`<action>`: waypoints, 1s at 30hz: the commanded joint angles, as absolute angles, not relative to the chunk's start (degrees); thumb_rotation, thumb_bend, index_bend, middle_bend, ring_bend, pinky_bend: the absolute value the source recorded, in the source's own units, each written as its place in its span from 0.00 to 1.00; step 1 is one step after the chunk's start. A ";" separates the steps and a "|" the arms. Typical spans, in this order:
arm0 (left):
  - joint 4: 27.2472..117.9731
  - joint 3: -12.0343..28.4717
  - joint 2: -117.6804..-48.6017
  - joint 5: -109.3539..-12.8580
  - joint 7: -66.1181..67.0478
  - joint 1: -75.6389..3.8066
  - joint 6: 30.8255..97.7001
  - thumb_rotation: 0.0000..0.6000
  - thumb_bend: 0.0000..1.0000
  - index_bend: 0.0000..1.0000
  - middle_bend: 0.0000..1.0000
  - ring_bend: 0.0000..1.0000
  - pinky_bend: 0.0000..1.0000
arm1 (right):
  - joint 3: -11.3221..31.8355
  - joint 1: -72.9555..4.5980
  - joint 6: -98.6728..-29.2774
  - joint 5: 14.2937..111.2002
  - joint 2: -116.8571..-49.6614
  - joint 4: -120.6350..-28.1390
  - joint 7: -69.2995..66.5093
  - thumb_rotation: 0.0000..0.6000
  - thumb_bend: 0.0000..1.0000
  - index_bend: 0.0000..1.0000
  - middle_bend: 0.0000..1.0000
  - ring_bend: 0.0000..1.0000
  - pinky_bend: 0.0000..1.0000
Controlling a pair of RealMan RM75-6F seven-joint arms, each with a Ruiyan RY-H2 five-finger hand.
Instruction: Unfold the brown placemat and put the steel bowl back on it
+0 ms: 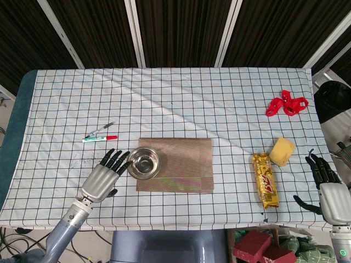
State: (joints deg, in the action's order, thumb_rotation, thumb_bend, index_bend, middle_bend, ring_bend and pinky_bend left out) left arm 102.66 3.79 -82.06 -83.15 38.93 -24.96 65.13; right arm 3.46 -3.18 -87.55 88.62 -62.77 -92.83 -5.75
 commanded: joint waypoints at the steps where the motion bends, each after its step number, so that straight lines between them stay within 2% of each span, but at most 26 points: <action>1: 100.86 4.60 -83.71 -81.65 39.58 -25.94 64.37 1.00 0.08 0.24 0.06 0.00 0.01 | 3.39 -3.20 -87.46 88.64 -62.75 -92.90 -5.75 1.00 0.11 0.00 0.00 0.00 0.17; 12: 91.16 6.42 -92.46 -75.85 42.48 -30.45 60.70 1.00 0.12 0.35 0.11 0.00 0.04 | 3.26 -3.30 -87.05 88.63 -62.48 -93.19 -6.23 1.00 0.11 0.00 0.00 0.00 0.17; 23: 82.79 6.67 -99.79 -75.12 41.81 -33.88 59.65 1.00 0.18 0.43 0.14 0.00 0.04 | 3.22 -3.37 -86.73 88.48 -62.27 -93.45 -6.57 1.00 0.11 0.00 0.00 0.00 0.17; 26: 80.35 6.81 -101.49 -75.01 41.70 -34.74 59.57 1.00 0.20 0.48 0.15 0.00 0.04 | 3.21 -3.38 -86.71 88.48 -62.28 -93.48 -6.54 1.00 0.12 0.00 0.00 0.00 0.17; 30: 78.27 6.74 -103.15 -75.95 41.10 -35.55 60.13 1.00 0.28 0.60 0.20 0.01 0.04 | 3.19 -3.41 -86.56 88.39 -62.24 -93.57 -6.63 1.00 0.12 0.00 0.00 0.00 0.17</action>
